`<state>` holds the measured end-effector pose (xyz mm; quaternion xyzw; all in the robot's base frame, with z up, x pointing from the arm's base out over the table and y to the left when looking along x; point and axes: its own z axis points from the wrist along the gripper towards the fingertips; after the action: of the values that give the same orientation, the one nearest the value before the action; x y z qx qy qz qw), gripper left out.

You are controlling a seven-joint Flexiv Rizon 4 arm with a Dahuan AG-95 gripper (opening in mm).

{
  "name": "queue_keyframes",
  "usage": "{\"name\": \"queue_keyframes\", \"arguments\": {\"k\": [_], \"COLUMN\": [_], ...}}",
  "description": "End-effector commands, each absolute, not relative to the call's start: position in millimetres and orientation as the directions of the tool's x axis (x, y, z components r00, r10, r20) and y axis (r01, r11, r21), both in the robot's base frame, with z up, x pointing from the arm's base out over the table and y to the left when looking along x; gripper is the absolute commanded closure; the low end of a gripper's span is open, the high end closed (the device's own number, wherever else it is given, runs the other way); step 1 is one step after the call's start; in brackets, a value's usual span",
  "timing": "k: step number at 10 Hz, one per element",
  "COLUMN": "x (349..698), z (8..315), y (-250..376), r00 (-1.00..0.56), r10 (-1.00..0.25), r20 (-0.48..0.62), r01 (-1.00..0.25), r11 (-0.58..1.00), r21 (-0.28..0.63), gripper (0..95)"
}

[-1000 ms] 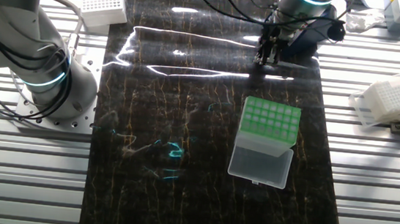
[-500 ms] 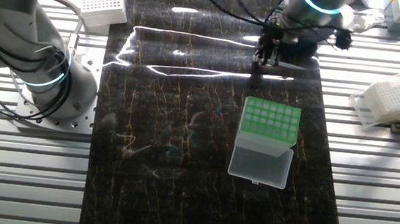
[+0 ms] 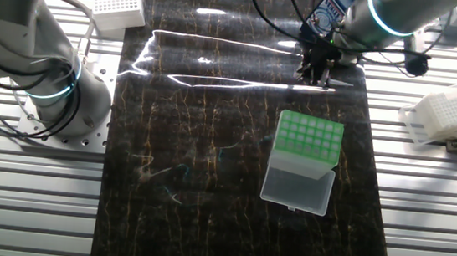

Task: Insert a large pipette tip into the holder for large pipette tips

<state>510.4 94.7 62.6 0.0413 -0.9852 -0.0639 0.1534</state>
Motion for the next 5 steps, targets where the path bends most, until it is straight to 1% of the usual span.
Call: {"name": "queue_keyframes", "arguments": {"k": [1, 3, 4, 5], "x": [504, 499, 495, 491], "z": [89, 102, 109, 116], "y": [76, 69, 64, 62], "r00": [-0.925, -0.915, -0.913, -0.926], "r10": [-0.152, -0.170, -0.179, -0.172], "r20": [0.349, 0.367, 0.367, 0.336], "r01": [-0.104, -0.124, -0.141, -0.146], "r11": [0.983, 0.981, 0.982, 0.984], "r21": [0.151, 0.147, 0.129, 0.100], "gripper": [95.0, 95.0, 95.0, 95.0]}}
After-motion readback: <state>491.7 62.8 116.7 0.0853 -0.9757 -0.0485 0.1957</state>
